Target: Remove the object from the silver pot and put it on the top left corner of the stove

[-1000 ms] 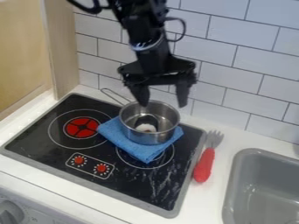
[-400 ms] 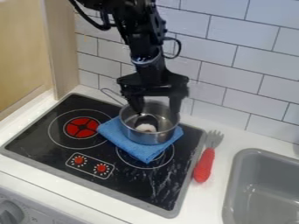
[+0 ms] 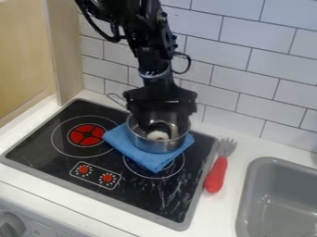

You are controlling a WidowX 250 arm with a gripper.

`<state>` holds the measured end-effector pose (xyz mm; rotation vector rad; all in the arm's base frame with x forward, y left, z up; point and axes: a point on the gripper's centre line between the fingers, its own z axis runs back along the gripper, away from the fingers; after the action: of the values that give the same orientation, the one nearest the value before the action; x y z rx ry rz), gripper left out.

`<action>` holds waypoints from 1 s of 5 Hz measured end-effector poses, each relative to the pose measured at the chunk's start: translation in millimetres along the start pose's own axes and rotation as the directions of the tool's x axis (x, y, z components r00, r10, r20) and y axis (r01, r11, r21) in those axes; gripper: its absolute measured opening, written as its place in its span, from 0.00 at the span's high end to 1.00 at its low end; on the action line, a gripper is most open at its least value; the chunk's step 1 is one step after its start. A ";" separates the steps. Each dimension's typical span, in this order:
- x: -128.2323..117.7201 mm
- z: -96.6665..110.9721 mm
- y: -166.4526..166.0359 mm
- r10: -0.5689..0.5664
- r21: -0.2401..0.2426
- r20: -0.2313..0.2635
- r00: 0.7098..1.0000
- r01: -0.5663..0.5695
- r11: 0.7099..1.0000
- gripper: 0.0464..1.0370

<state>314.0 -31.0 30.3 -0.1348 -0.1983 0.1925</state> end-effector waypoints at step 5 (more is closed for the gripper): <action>-1.6 -11.5 5.1 0.008 0.052 -0.028 1.000 -0.007 0.999 0.54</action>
<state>313.9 -27.6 18.1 -0.0862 -0.1640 0.2031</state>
